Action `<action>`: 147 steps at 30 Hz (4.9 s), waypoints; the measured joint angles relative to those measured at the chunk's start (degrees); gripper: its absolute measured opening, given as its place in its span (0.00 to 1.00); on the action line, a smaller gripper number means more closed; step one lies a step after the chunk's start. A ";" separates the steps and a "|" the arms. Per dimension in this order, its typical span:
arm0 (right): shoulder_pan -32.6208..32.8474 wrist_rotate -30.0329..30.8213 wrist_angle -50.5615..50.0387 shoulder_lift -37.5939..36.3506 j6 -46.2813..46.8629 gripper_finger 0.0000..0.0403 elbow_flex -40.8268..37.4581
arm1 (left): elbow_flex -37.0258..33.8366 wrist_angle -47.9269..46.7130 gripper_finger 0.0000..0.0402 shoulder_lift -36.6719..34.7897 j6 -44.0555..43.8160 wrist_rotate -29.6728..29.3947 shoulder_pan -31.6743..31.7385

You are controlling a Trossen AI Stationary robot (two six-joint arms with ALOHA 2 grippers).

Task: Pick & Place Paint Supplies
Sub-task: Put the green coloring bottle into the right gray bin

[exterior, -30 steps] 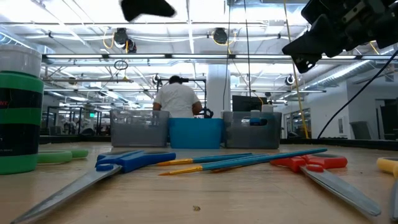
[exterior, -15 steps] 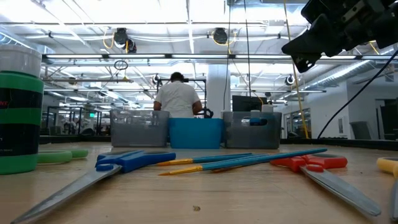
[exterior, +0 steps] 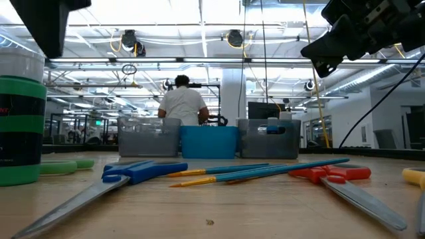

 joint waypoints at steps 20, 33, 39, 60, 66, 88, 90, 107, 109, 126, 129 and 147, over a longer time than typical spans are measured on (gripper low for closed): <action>0.00 0.02 0.00 0.00 0.01 0.00 0.00 | -0.02 -4.22 0.63 2.68 -2.14 4.44 2.94; -0.01 0.02 0.00 0.00 0.01 0.00 0.00 | -0.02 -4.34 0.32 2.66 -2.28 5.10 3.17; -0.02 0.02 0.00 0.00 0.01 0.00 0.00 | -0.02 -5.22 0.31 1.81 -3.43 7.61 5.62; -0.02 0.04 0.04 -0.02 -0.38 0.00 0.00 | 14.40 -8.81 0.32 0.56 18.88 7.59 23.60; -0.02 0.04 0.04 -0.02 -0.40 0.00 0.00 | 22.35 -8.55 0.32 0.56 26.91 2.76 29.12; -0.02 0.07 0.46 0.00 -1.08 0.00 0.00 | 25.20 9.77 0.32 3.93 41.97 7.00 46.90; -0.02 0.07 0.67 0.00 -1.08 0.00 -0.02 | 25.20 9.43 0.32 5.43 42.35 6.99 47.68; -0.07 0.04 0.85 0.02 -1.96 0.00 -0.02 | 25.16 11.20 0.32 18.54 43.12 7.16 51.72; -0.07 0.04 0.85 0.02 -2.31 0.00 -0.02 | 25.16 11.32 0.32 18.81 43.16 7.82 51.83; -0.07 0.04 0.87 0.06 -2.37 0.00 -0.02 | 25.14 15.19 0.32 21.70 43.35 11.81 51.48; -0.15 0.03 0.84 0.04 -2.37 0.00 -0.02 | 25.14 14.71 0.32 22.81 43.38 11.54 51.56; -0.31 0.04 0.79 0.04 -2.48 0.00 -0.02 | 25.16 15.68 0.45 23.67 42.50 11.45 51.55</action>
